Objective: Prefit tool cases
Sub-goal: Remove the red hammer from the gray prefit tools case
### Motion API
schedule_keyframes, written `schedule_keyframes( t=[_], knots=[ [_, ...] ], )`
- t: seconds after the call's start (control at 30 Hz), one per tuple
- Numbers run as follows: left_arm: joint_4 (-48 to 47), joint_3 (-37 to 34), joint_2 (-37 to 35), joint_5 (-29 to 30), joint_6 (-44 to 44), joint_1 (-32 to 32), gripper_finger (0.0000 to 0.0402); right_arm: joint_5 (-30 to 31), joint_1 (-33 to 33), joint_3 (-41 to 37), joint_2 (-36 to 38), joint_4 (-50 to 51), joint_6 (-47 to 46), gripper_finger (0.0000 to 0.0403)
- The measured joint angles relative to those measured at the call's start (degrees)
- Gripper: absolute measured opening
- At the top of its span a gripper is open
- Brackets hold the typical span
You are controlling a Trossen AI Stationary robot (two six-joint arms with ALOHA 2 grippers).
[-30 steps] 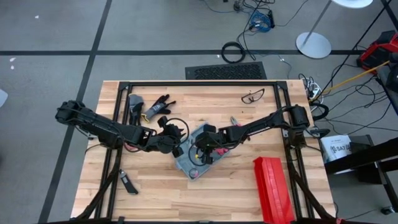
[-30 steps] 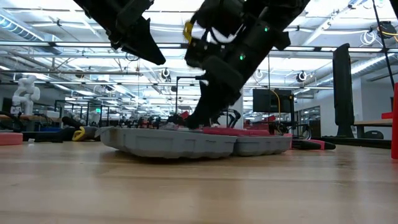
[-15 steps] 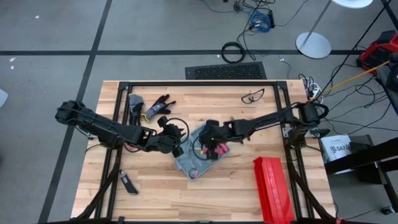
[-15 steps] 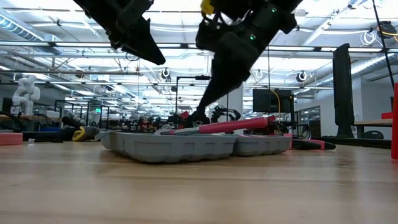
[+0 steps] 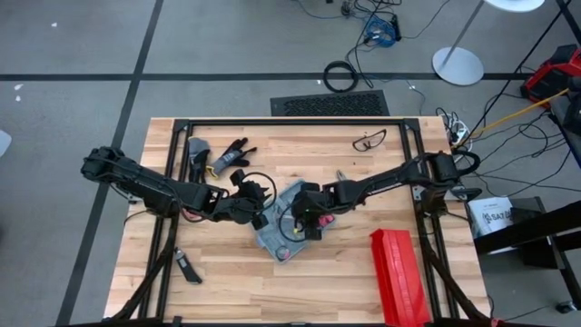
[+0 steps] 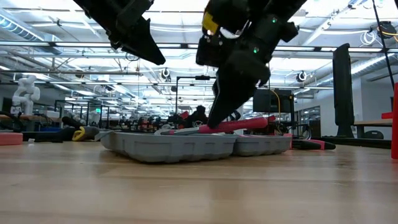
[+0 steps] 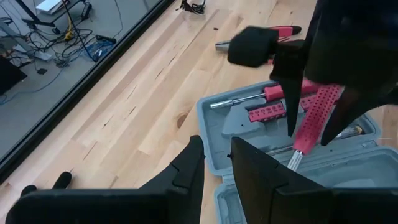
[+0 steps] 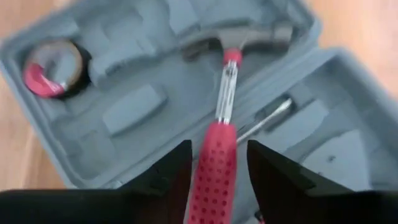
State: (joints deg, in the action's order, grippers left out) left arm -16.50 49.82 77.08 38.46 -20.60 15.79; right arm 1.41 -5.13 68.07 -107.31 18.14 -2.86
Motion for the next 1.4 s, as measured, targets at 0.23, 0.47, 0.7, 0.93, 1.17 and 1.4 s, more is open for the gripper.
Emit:
schedule_keyframes(
  t=[0.23, 0.47, 0.7, 0.93, 1.17, 1.4],
  knots=[
    [0.01, 0.0, 0.0, -0.01, -0.02, -0.01, 0.0086, -0.29, 0.1, 0.28, -2.77, -0.84, -2.94, 0.0142],
    [0.0, 0.0, 0.0, 0.0, 0.0, -0.02, 0.0086, -1.09, -0.12, -0.07, -1.04, 0.92, -1.57, 0.007],
    [-0.06, 0.0, 0.01, 0.09, 0.0, 0.0, 0.0086, 2.88, -0.68, -0.02, 3.47, 2.02, -2.04, 0.0003],
    [-0.21, 0.0, 0.02, 0.25, 0.03, 0.0, 0.0086, 8.4, 1.04, 0.0, 8.46, 8.72, -0.5, 0.0004],
    [-0.4, 0.0, 0.0, 0.44, 0.09, -0.01, 0.0086, 2.6, 0.57, -0.01, 6.4, 8.55, 8.49, 0.0025],
    [-0.39, 0.0, 0.02, 0.6, 0.09, -0.02, 0.0086, 2.76, 0.61, -0.02, 4.65, 4.73, 15.97, 0.012]
  ],
)
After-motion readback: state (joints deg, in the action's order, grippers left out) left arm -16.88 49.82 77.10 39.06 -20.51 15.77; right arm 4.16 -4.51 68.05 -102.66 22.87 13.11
